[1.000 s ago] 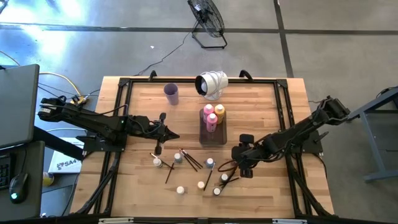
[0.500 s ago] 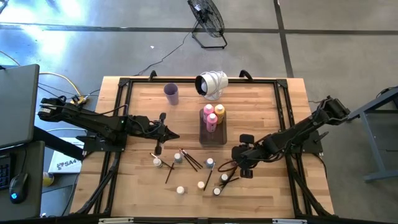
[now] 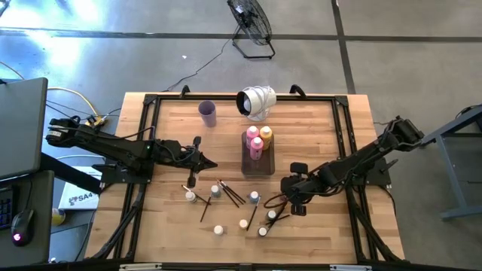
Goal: Pick & Place Paint Supplies
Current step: Put the red paint bottle into the black bin
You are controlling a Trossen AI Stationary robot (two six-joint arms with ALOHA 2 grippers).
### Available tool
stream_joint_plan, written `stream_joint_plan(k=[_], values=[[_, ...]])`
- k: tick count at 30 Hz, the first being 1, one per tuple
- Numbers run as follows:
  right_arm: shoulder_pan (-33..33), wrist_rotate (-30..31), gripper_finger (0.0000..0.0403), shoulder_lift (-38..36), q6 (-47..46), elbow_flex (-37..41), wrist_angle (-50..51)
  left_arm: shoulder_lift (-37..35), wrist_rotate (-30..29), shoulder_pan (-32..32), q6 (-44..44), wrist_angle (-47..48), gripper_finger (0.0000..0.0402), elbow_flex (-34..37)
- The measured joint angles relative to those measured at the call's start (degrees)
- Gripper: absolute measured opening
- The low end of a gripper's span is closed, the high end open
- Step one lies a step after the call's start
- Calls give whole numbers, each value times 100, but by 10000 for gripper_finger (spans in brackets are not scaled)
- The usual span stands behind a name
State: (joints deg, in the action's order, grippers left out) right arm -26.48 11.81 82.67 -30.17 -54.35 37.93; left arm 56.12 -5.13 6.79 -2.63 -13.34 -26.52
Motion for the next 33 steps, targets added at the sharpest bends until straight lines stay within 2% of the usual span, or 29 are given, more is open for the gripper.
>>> stream_joint_plan(k=[29,33], values=[[2,24,110,-39,37,-2,15,0,0,0,-1,2,0,0],[2,119,110,-42,75,-251,269,0,0,-2,0,2,0,0]])
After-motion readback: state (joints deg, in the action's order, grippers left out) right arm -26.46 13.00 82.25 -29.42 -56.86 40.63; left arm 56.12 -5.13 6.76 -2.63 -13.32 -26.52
